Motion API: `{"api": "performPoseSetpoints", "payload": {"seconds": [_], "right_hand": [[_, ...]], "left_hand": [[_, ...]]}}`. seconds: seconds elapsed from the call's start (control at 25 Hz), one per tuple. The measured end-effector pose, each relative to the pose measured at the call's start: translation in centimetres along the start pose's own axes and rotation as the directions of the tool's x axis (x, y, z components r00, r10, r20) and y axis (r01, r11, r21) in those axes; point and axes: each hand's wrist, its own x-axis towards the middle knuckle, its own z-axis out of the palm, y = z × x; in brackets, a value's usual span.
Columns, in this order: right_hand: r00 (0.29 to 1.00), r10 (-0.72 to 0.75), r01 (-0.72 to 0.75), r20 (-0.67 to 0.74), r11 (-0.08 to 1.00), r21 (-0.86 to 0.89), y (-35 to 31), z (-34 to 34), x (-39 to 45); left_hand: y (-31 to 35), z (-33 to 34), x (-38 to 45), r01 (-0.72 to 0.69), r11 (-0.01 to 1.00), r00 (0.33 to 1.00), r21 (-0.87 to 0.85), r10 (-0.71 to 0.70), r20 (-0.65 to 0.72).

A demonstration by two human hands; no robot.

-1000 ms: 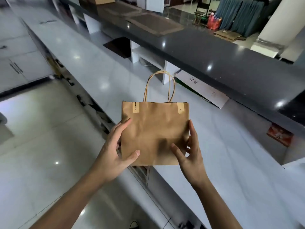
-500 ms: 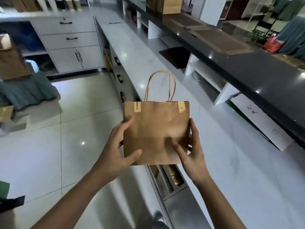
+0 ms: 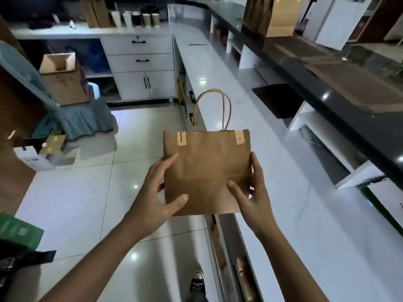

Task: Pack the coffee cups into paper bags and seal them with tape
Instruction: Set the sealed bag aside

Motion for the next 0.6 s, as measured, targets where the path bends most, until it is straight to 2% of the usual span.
{"api": "performPoseSetpoints", "payload": {"seconds": [0.6], "right_hand": [[0.994, -0.033, 0.028, 0.108, 0.999, 0.047, 0.3, 2.9, 20.7]], "left_hand": [[-1.7, -1.6, 17.6, 0.03, 0.999, 0.994, 0.031, -0.026, -0.105]]}}
